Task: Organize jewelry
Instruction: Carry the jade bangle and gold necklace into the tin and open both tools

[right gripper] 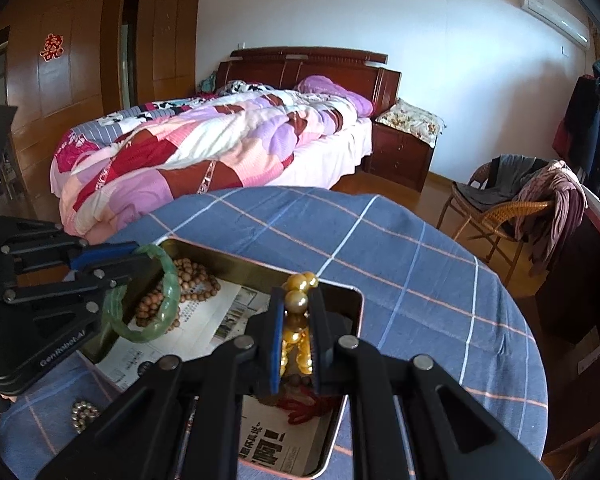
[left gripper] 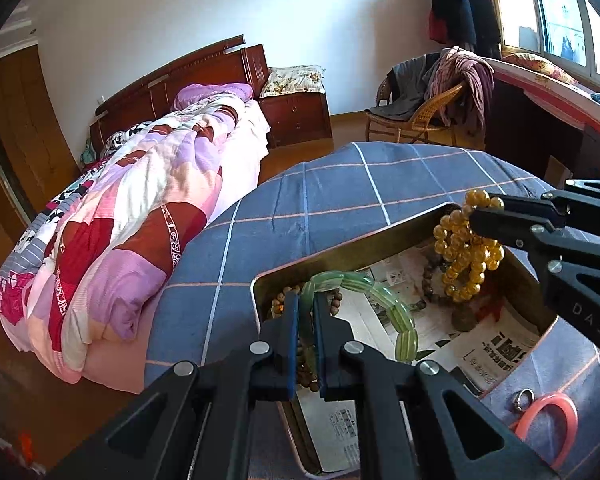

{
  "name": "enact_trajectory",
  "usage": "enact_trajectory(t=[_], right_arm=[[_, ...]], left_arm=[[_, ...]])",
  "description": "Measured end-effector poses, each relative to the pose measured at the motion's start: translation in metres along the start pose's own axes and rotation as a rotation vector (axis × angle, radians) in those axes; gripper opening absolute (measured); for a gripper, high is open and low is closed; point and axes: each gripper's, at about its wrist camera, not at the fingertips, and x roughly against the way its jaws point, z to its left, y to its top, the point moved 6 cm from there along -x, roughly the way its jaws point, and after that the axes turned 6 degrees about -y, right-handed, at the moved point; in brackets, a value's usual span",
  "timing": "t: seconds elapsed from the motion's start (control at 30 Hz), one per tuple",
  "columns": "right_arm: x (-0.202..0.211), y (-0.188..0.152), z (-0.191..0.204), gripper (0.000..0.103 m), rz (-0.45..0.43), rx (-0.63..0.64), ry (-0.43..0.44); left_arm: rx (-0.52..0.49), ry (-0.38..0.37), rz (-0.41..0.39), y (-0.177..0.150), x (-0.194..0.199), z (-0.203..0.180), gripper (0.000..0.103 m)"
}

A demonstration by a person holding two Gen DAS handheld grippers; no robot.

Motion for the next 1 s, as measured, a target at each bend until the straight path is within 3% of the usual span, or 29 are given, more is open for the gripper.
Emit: enact_trajectory(t=[1.0], right_arm=[[-0.017, -0.008, -0.007, 0.014, 0.043, 0.006, -0.019]], left_arm=[[-0.005, 0.016, 0.009, -0.006, -0.011, 0.003, 0.008]])
